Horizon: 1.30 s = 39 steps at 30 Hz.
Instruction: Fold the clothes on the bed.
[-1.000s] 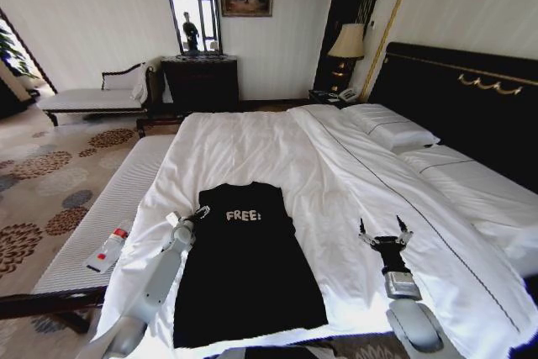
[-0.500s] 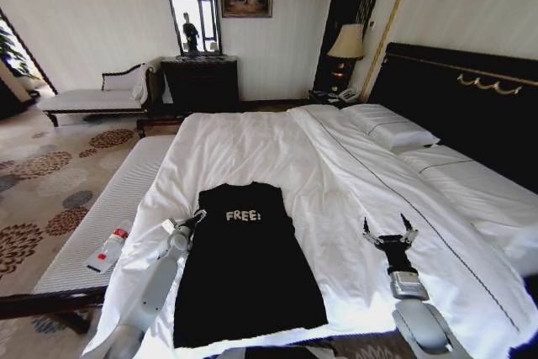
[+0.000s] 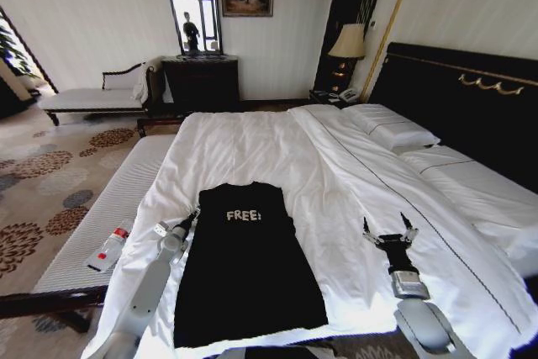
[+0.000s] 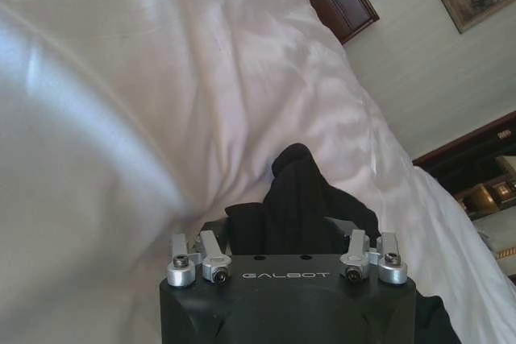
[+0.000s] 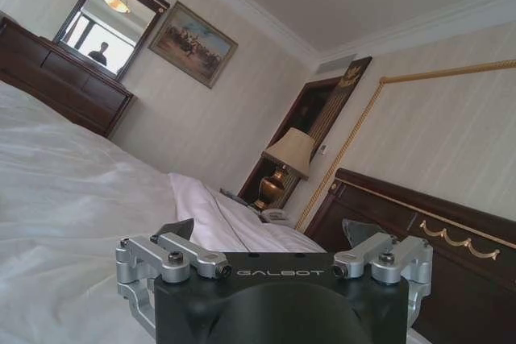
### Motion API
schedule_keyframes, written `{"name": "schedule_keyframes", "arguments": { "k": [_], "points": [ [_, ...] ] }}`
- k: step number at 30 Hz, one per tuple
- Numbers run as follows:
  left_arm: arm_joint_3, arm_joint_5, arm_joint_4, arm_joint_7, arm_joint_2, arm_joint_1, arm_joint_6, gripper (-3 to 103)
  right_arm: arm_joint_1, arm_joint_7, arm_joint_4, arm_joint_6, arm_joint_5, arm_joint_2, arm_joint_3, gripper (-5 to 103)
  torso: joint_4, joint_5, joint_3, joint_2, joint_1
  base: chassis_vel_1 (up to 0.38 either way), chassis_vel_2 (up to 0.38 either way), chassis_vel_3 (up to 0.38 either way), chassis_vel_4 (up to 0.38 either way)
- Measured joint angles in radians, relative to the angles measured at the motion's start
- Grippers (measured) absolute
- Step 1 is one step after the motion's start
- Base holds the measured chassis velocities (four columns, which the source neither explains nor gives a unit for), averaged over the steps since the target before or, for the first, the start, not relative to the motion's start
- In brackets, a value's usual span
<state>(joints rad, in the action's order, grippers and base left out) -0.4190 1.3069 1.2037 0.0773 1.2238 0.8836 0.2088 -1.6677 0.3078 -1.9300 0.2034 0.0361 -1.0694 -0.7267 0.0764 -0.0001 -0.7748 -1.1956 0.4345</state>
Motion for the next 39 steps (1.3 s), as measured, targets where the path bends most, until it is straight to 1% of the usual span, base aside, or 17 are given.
{"name": "schedule_keyframes", "arguments": {
  "k": [3,9,12,13,15,16,17,18,21,22,23,24,28,30,32,38,39],
  "points": [
    [0.004,0.012,-0.014,0.0,-0.002,-0.012,0.001,66,-0.008,-0.002,0.0,0.001,-0.001,0.002,-0.011,100,-0.0005,0.0,0.0,0.0,0.0,0.0,0.0,0.0,0.0],
    [0.004,0.018,-0.022,0.003,-0.003,-0.017,0.002,65,-0.005,-0.003,-0.002,0.001,-0.002,0.003,-0.012,100,-0.0006,0.0,0.0,0.0,0.0,0.0,0.0,0.0,0.0],
    [-0.006,0.02,-0.016,0.008,0.0,-0.003,0.002,60,-0.005,-0.004,-0.002,0.001,0.0,0.003,-0.012,100,-0.0005,0.0001,0.0,0.0,0.0,0.0,0.0,0.0,0.0],
    [-0.006,0.02,-0.016,0.008,0.0,-0.003,0.002,60,-0.005,-0.004,-0.002,0.001,0.0,0.003,-0.012,100,-0.0005,0.0001,0.0,0.0,0.0,0.0,0.0,0.0,0.0],
    [-0.008,0.018,-0.019,0.005,0.001,0.002,0.002,52,-0.005,-0.006,-0.002,-0.001,-0.003,0.006,-0.011,100,-0.0008,0.0001,0.0,0.0,0.0,0.0,0.0,0.0,0.0],
    [-0.009,0.016,-0.025,0.004,0.004,0.001,0.001,52,-0.006,-0.006,-0.005,-0.004,-0.008,0.008,-0.01,100,-0.0008,0.0002,0.0,0.0,0.0,0.0,0.0,0.0,0.0],
    [-0.011,0.014,-0.033,0.004,0.01,-0.004,0.001,46,-0.007,-0.006,-0.008,-0.009,-0.015,0.01,-0.01,100,-0.001,0.0001,0.0,0.0,0.0,0.0,0.0,0.0,0.0],
    [-0.011,0.014,-0.033,0.004,0.01,-0.004,0.001,46,-0.007,-0.006,-0.008,-0.009,-0.015,0.01,-0.01,100,-0.001,0.0001,0.0,0.0,0.0,0.0,0.0,0.0,0.0],
    [-0.013,-0.012,-0.049,0.002,0.025,-0.017,-0.003,30,-0.012,-0.006,-0.022,-0.017,-0.026,0.021,-0.018,100,-0.0001,0.0001,0.0,0.0,0.0,0.0,0.0,0.0,0.0],
    [-0.013,-0.02,-0.049,0.002,0.025,-0.017,-0.004,30,-0.016,-0.006,-0.026,-0.018,-0.028,0.024,-0.024,100,-0.0003,0.0001,0.0,0.0,0.0,0.0,0.0,0.0,0.0],
    [-0.013,-0.026,-0.049,0.001,0.026,-0.015,-0.006,24,-0.02,-0.006,-0.029,-0.018,-0.031,0.027,-0.032,100,-0.0004,0.0002,0.0,0.0,0.0,0.0,0.0,0.0,0.0],
    [-0.013,-0.026,-0.049,0.001,0.026,-0.015,-0.006,24,-0.02,-0.006,-0.029,-0.018,-0.031,0.027,-0.032,100,-0.0004,0.0002,0.0,0.0,0.0,0.0,0.0,0.0,0.0],
    [-0.014,-0.031,-0.049,-0.003,0.023,-0.006,-0.008,3,-0.029,-0.009,-0.032,-0.018,-0.032,0.027,-0.043,100,-0.0004,0.0,0.0,0.0,0.0,0.0,0.0,0.0,0.0],
    [-0.014,-0.03,-0.048,-0.003,0.022,-0.004,-0.008,3,-0.029,-0.01,-0.033,-0.018,-0.032,0.025,-0.043,100,-0.0004,0.0,0.0,0.0,0.0,0.0,0.0,0.0,0.0],
    [-0.018,-0.028,-0.041,-0.004,0.016,0.001,-0.009,0,-0.03,-0.015,-0.034,-0.018,-0.028,0.02,-0.041,100,-0.0003,0.0,0.0,0.0,0.0,0.0,0.0,0.0,0.0],
    [-0.034,-0.024,-0.025,-0.006,0.005,0.017,-0.011,0,-0.033,-0.023,-0.034,-0.019,-0.019,0.015,-0.037,100,-0.0002,0.0,0.0,0.0,0.0,0.0,0.0,0.0,0.0],
    [-0.04,-0.023,-0.019,-0.006,0.002,0.024,-0.011,0,-0.034,-0.025,-0.034,-0.018,-0.018,0.014,-0.036,100,-0.0008,0.0,0.0,0.0,0.0,0.0,0.0,0.0,0.0]
  ]
}}
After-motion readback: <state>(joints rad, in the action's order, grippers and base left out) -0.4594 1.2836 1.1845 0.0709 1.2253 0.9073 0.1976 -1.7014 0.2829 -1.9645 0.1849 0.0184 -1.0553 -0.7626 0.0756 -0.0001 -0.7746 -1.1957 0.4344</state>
